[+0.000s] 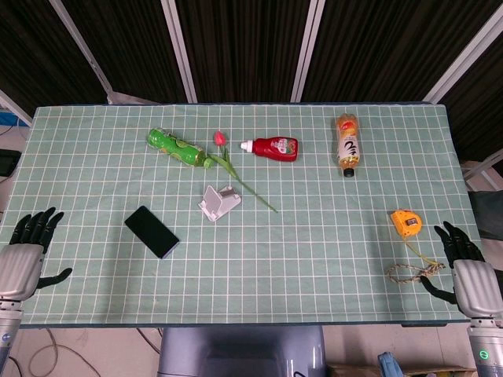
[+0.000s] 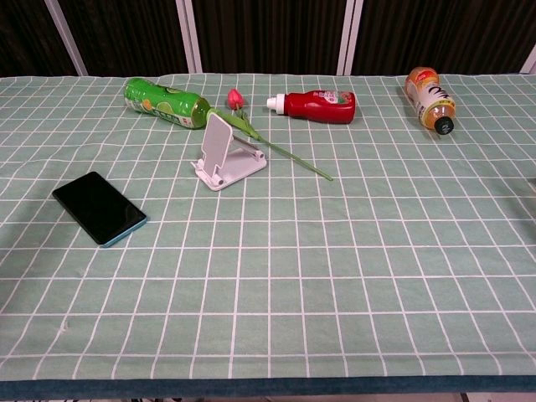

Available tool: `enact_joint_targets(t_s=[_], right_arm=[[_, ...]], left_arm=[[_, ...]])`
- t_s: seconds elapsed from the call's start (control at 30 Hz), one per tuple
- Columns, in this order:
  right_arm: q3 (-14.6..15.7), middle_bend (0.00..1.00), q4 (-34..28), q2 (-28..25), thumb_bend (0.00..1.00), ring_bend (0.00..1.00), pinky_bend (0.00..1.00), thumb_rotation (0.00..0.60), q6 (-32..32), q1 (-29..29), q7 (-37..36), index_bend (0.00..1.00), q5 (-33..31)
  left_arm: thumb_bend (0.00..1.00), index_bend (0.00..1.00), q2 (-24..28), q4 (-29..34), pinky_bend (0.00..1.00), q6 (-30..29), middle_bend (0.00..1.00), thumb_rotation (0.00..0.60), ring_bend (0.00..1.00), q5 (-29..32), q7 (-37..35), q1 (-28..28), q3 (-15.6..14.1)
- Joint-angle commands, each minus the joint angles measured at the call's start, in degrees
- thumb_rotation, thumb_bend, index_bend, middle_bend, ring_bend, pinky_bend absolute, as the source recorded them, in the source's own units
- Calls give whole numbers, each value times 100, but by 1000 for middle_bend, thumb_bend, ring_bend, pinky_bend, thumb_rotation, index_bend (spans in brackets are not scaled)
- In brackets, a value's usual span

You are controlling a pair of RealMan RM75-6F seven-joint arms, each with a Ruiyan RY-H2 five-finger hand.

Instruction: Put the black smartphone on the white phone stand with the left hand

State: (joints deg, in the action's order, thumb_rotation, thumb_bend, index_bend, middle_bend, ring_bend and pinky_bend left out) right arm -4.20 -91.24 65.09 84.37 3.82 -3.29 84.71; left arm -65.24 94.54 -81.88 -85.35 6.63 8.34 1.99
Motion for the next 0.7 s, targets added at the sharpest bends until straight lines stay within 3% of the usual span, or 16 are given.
enact_joint_targets(t_s=[0.03,0.47,0.7], right_arm=[[3,39,2,0,322,0,187,600,8,-4,-5,80,6],[-2,39,-31,7,322,0,187,600,22,-10,42,80,-4],[-14,39,-36,11,322,0,187,600,-19,21,123,80,-18]], left_arm=[[0,0,0,-4,0,-5,0,600,0,-17,3,0,-7],[0,0,28,-75,0,123,0,600,0,-130,87,99,-40],[0,0,188,-90,0,761,0,600,0,-199,458,508,-43]])
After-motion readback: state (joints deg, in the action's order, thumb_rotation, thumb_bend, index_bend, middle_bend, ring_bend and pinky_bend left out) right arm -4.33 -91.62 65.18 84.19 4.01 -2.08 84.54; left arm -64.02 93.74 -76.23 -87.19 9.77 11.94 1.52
